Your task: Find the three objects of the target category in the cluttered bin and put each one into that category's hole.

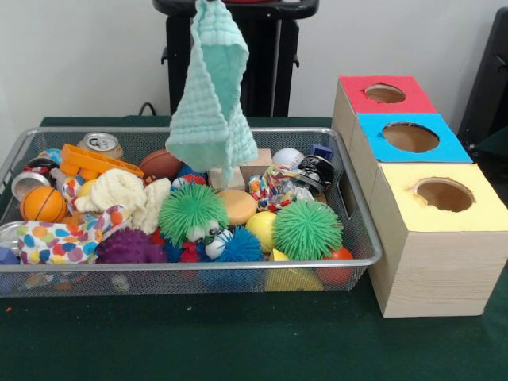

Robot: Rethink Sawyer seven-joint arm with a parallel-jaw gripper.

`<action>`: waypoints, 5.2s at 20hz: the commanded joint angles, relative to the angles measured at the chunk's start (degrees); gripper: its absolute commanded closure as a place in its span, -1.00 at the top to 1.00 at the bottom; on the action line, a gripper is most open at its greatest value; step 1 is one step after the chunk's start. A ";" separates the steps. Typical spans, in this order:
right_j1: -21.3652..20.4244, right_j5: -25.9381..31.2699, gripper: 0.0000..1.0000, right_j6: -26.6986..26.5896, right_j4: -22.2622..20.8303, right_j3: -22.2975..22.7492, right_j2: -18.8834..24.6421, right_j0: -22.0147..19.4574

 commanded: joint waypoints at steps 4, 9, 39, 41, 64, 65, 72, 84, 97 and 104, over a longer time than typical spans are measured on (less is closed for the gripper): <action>1.25 13.68 -1.00 -3.41 1.10 -8.17 5.92 -2.51; 0.93 19.31 -1.00 -4.25 1.37 -11.99 6.58 -3.64; 2.80 10.05 -1.00 -13.42 0.25 -5.73 11.28 -13.70; 3.13 8.46 -1.00 -13.29 0.09 -4.93 11.65 -13.99; 6.35 -11.09 -1.00 -6.60 -2.62 5.83 14.73 -13.85; 6.30 -11.60 -1.00 -6.09 -2.98 6.27 14.49 -13.56; 7.47 -12.71 -1.00 -5.34 -4.02 6.26 14.75 -13.33; 7.84 -13.76 -1.00 -4.20 -4.02 6.73 15.48 -13.93; 7.65 -12.84 -1.00 -3.35 -4.15 5.80 15.34 -13.42; 7.54 -12.53 -1.00 -1.62 -4.41 5.59 14.77 -12.01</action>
